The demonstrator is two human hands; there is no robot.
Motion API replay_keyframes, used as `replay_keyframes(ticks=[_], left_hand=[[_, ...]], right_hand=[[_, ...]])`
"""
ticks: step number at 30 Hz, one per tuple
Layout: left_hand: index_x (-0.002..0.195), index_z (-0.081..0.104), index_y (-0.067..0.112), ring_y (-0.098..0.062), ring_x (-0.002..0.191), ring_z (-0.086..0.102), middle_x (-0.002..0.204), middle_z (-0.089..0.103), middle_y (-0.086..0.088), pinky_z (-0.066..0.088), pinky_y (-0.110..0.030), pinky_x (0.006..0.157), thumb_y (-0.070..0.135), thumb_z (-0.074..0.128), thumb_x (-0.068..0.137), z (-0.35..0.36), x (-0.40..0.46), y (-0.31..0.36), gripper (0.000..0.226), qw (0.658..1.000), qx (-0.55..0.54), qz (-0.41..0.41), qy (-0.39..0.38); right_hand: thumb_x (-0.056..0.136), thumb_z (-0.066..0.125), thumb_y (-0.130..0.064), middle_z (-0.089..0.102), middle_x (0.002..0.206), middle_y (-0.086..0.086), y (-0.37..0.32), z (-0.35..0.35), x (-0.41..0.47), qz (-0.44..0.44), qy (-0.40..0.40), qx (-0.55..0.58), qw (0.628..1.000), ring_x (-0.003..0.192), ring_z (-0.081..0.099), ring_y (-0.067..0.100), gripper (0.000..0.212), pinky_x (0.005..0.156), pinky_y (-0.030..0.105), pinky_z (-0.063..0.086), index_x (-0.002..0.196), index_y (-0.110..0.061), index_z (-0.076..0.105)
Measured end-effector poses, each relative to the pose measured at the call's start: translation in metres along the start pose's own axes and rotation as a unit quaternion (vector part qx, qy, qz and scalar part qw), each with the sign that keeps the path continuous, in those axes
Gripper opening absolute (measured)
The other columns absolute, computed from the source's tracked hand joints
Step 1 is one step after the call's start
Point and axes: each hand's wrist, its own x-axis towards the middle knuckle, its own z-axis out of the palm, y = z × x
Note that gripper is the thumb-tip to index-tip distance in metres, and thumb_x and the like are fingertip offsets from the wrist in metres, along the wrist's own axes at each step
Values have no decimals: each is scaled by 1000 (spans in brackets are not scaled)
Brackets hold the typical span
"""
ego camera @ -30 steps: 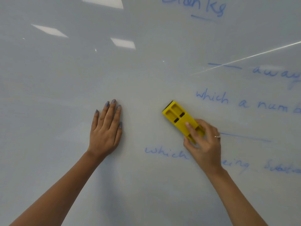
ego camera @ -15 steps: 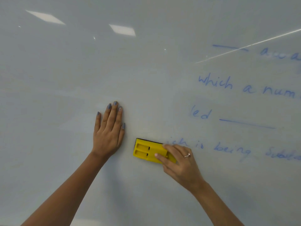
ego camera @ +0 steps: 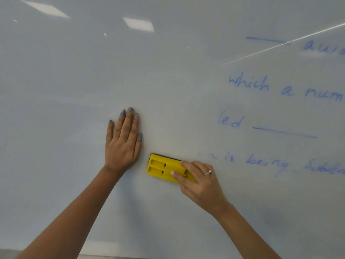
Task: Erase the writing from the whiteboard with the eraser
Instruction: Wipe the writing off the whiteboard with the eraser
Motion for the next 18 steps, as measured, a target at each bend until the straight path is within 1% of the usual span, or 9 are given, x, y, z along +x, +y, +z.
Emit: replay_keyframes(ticks=[2,4,6,8,11,12,14,18], left_hand=[[153,28,5,-27,150,21,160,24,-13,19,-48,120,23,34,105,0,0,0,52,1000,0,2,3],[154,27,6,-27,150,20,160,23,-13,17,-48,121,23,34,105,0,0,0,52,1000,-3,1,5],[154,27,6,-27,150,20,160,23,-13,16,-48,121,23,34,105,0,0,1,52,1000,-3,3,9],[153,29,5,-28,150,22,160,24,-13,17,-48,121,22,35,104,1,0,1,52,1000,1,4,13],[153,29,5,-27,150,22,160,25,-13,17,-48,121,22,36,104,1,-1,0,52,1000,3,3,13],[153,29,6,-27,150,22,160,25,-13,17,-48,121,22,36,104,1,-1,0,53,1000,2,3,11],[153,30,6,-27,150,21,160,25,-13,16,-47,121,22,36,103,0,-1,0,53,1000,0,0,8],[151,34,5,-26,150,22,159,29,-14,18,-48,120,22,38,103,0,-1,0,51,1000,-11,-2,13]], right_hand=[[72,73,-14,70,111,7,13,-10,-5,-27,-19,-8,999,87,67,27,39,74,34,52,108,-29,73],[78,69,-15,68,114,12,38,-22,0,-20,-5,-24,999,90,66,31,36,76,37,52,113,-25,71],[82,67,-16,65,117,15,62,-33,12,32,40,-42,998,93,63,34,37,79,40,49,119,-23,67],[83,67,-15,63,118,16,70,-36,26,88,83,-39,992,94,61,37,40,80,42,47,123,-23,62],[81,70,-12,63,117,19,52,-25,38,122,107,-17,987,92,61,40,41,80,44,48,121,-18,66],[80,71,-12,64,116,19,41,-20,39,116,101,-9,988,92,62,39,40,80,44,49,120,-17,67],[78,71,-12,65,115,17,18,-7,32,78,73,3,994,90,64,37,38,78,43,51,116,-20,70],[76,71,-11,69,114,6,-13,10,-6,-9,-10,1,1000,90,67,27,41,76,35,52,112,-31,70]])
